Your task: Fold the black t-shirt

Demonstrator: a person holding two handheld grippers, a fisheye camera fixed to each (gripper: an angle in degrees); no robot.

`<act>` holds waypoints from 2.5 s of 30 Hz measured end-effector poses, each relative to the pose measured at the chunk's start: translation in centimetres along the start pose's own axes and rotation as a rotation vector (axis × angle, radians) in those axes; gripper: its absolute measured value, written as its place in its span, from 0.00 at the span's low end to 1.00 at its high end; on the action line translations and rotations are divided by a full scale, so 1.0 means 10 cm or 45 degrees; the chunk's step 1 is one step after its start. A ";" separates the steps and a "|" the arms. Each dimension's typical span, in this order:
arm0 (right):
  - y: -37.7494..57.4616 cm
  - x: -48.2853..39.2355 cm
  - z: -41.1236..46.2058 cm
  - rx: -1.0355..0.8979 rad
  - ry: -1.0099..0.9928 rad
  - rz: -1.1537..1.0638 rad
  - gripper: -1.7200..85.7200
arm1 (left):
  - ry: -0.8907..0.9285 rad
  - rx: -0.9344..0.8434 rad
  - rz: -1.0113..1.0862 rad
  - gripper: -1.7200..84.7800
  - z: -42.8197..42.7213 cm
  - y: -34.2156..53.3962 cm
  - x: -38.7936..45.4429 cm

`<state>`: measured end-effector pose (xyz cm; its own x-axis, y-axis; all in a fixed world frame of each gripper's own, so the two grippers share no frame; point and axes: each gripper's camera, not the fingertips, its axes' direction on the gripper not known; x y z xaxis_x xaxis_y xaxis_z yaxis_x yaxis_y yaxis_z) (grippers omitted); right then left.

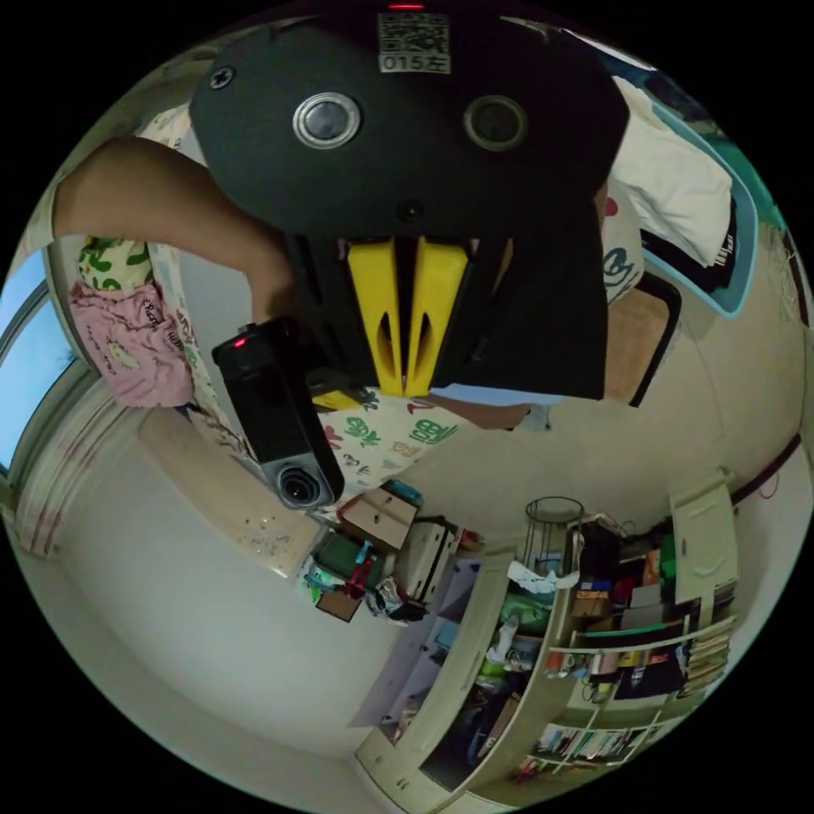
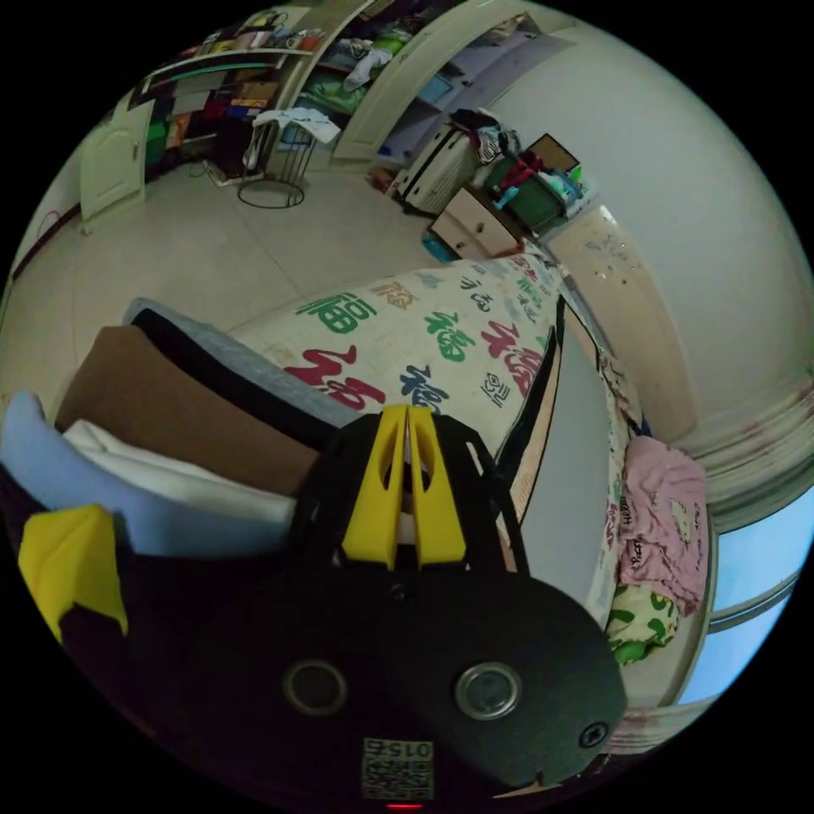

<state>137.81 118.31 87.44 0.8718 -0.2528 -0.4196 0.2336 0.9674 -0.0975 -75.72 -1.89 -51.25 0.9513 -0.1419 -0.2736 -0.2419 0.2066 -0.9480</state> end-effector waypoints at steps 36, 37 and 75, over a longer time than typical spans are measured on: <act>3.14 3.68 1.52 -0.105 0.254 -0.117 0.01 | 0.230 -0.055 -0.100 0.01 2.81 1.49 -0.07; 3.23 3.80 1.50 -0.106 0.254 -0.116 0.01 | 0.230 -0.059 -0.100 0.01 2.84 1.54 -0.06; 4.34 5.35 0.89 -0.145 0.239 -0.123 0.01 | 0.215 -0.111 -0.105 0.01 3.04 2.66 0.23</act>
<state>198.42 146.69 68.83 0.7499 -0.3480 -0.5626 0.2530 0.9367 -0.2422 -74.17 32.68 -72.22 0.9248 -0.3165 -0.2109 -0.1872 0.1038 -0.9768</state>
